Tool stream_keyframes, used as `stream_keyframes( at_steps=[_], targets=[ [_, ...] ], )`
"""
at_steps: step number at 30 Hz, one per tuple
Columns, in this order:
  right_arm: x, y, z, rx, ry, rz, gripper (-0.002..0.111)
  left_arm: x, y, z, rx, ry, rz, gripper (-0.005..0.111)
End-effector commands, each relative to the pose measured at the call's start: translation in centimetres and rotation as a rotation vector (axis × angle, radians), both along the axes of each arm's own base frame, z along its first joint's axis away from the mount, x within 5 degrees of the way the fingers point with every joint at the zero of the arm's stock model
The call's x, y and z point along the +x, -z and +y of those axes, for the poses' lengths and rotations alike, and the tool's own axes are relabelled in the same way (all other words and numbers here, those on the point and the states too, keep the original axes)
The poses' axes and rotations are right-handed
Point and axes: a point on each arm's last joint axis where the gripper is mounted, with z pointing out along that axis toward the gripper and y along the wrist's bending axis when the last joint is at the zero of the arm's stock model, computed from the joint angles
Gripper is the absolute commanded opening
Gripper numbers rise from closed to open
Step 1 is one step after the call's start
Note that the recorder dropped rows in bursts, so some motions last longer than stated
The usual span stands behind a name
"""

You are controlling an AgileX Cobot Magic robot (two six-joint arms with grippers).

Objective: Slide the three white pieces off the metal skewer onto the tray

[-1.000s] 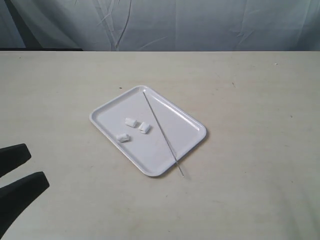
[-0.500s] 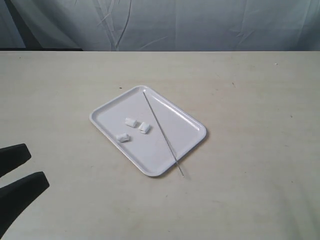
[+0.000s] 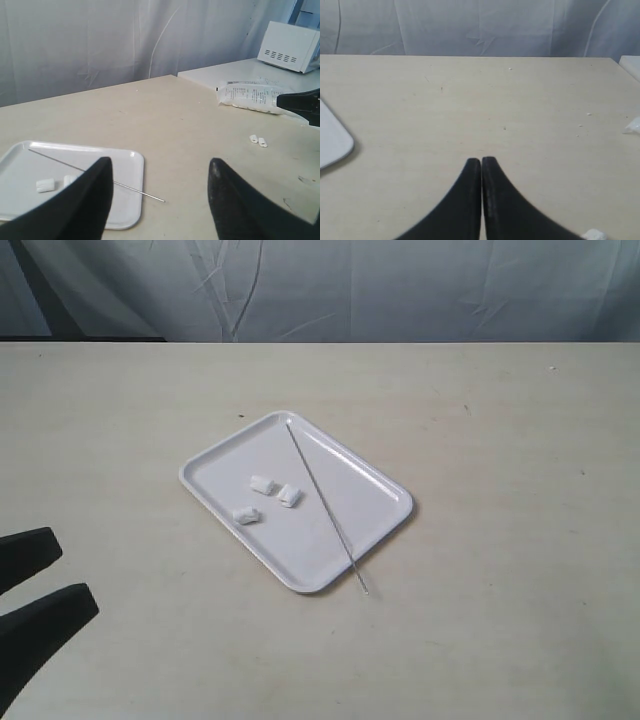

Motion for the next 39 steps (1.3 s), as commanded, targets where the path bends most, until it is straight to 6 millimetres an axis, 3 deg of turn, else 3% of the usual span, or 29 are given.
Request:
stream_keyframes(
  at_steps=[1, 6, 12, 23, 28, 34, 39],
  targets=[
    [0.0, 0.0, 0.0, 0.004, 0.005, -0.008, 0.001, 0.0, 0.0, 0.0, -0.006, -0.004, -0.004, 0.054],
    [0.0, 0.0, 0.0, 0.004, 0.005, -0.008, 0.001, -0.1, -0.1, 0.3, -0.014, -0.047, -0.032, 0.054],
    [0.0, 0.0, 0.0, 0.002, 0.004, -0.008, 0.001, -0.1, -0.9, 2.6, -0.037, -0.412, -0.221, 0.054],
    [0.0, 0.0, 0.0, 0.004, 0.004, -0.008, 0.001, 1.6, 2.9, 5.3, 0.034, -0.744, -0.177, 0.054],
    [0.0, 0.0, 0.0, 0.004, 0.004, -0.008, 0.001, 1.6, 2.6, 6.5, 0.077, -0.874, -0.217, 0.054],
    [0.0, 0.0, 0.0, 0.021, 0.003, -0.008, 0.001, 1.6, 2.6, 6.5, 0.093, -0.873, -0.223, 0.054],
    [0.0, 0.0, 0.0, 0.021, 0.003, -0.008, 0.001, 1.6, 2.6, 6.0, -0.116, -0.816, -0.135, 0.054]
  ],
)
